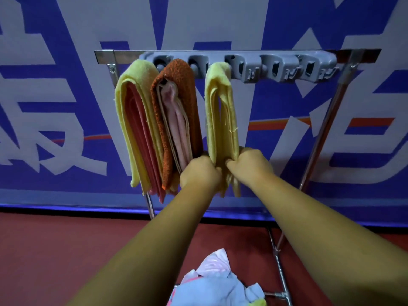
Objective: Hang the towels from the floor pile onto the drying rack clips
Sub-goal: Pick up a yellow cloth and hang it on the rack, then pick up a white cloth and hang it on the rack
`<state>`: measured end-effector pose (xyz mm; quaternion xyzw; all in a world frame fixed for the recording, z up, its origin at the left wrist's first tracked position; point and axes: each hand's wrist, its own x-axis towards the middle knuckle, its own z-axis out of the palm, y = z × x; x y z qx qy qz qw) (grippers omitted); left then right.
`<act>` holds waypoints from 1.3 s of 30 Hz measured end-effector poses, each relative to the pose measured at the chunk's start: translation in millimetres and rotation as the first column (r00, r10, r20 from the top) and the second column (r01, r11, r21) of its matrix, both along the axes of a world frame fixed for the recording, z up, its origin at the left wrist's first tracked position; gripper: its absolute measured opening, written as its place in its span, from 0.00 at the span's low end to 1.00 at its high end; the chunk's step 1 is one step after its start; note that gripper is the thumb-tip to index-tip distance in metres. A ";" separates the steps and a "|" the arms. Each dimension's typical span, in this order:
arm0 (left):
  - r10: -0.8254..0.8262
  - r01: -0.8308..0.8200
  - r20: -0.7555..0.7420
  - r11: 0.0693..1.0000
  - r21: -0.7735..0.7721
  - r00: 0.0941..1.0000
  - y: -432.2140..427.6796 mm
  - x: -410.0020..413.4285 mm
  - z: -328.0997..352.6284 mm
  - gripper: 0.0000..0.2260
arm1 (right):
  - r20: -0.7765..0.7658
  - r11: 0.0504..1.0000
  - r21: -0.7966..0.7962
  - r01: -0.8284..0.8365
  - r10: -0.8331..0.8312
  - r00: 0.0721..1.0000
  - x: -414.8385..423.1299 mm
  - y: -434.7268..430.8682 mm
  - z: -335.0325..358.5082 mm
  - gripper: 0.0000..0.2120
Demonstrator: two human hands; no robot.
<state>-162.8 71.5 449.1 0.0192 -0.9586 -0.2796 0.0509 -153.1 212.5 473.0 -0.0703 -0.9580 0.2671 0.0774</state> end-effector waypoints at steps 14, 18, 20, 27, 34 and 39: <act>-0.101 0.105 0.190 0.994 -0.013 0.977 -16.4 -13.6 -109.8 0.23 | 0.278 0.984 0.061 -0.168 0.144 0.950 8.7 1.7 -101.5 0.10; -0.139 0.162 0.307 0.986 -0.049 0.942 -21.0 -5.9 -144.7 0.13 | 0.327 0.990 0.037 -0.140 0.120 0.938 17.8 3.9 -142.5 0.23; -0.168 0.193 0.374 0.981 -0.030 0.912 -24.4 -1.5 -163.1 0.11 | 0.350 0.995 -0.032 -0.093 0.098 0.932 22.8 6.8 -165.6 0.23; -0.250 0.263 0.677 0.961 0.087 0.693 -34.4 24.5 -259.3 0.14 | 0.581 0.934 -0.323 0.152 0.069 0.811 52.3 9.6 -265.5 0.07; -0.187 0.229 0.864 0.970 0.086 0.467 -41.6 60.3 -368.4 0.12 | 0.788 0.901 -0.298 0.316 0.044 0.615 93.7 15.2 -378.7 0.06; -0.127 0.343 0.864 0.938 -0.056 0.487 -36.9 92.6 -432.1 0.12 | 0.874 0.964 -0.183 0.192 0.071 0.480 116.1 14.0 -437.4 0.08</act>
